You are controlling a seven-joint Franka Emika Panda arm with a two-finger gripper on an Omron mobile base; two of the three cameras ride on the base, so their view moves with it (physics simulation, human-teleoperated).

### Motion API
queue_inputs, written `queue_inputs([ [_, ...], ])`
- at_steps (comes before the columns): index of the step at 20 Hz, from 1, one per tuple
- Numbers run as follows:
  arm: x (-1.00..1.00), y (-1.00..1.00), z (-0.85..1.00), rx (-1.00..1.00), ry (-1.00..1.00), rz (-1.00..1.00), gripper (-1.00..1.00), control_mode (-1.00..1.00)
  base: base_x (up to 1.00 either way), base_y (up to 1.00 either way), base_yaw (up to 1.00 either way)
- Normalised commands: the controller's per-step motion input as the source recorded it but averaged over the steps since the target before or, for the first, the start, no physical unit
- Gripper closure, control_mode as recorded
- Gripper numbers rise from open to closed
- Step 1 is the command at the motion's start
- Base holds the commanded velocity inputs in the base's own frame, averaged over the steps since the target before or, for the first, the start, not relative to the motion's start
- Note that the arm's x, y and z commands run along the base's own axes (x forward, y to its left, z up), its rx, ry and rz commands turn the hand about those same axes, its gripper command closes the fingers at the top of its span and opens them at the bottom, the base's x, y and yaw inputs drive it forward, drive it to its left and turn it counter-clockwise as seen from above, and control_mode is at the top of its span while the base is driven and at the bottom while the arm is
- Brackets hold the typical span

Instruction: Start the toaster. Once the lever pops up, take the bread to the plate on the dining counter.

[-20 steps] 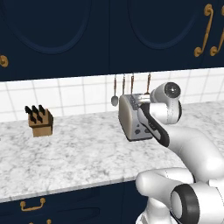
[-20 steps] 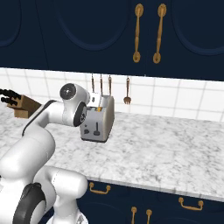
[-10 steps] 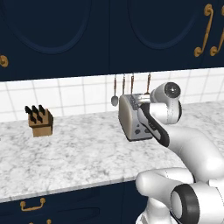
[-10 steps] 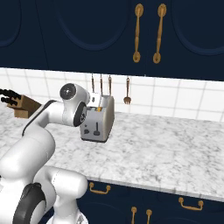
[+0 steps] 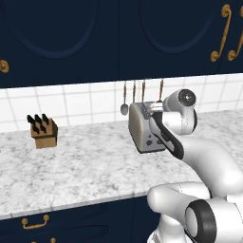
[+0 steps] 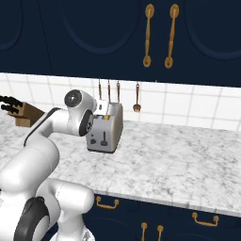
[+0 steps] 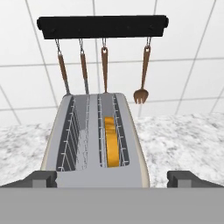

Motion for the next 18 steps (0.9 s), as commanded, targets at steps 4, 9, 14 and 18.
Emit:
queue_inputs([
  [4,0.00,0.00,0.00,0.00,0.00,0.00,-1.00,-1.00,0.00,0.00,0.00],
  [9,0.00,0.00,0.00,0.00,0.00,0.00,-1.00,-1.00,0.00,0.00,0.00],
  [14,0.00,0.00,0.00,0.00,0.00,0.00,-1.00,-1.00,0.00,0.00,0.00],
  [18,0.00,0.00,0.00,0.00,0.00,0.00,-1.00,-1.00,0.00,0.00,0.00],
])
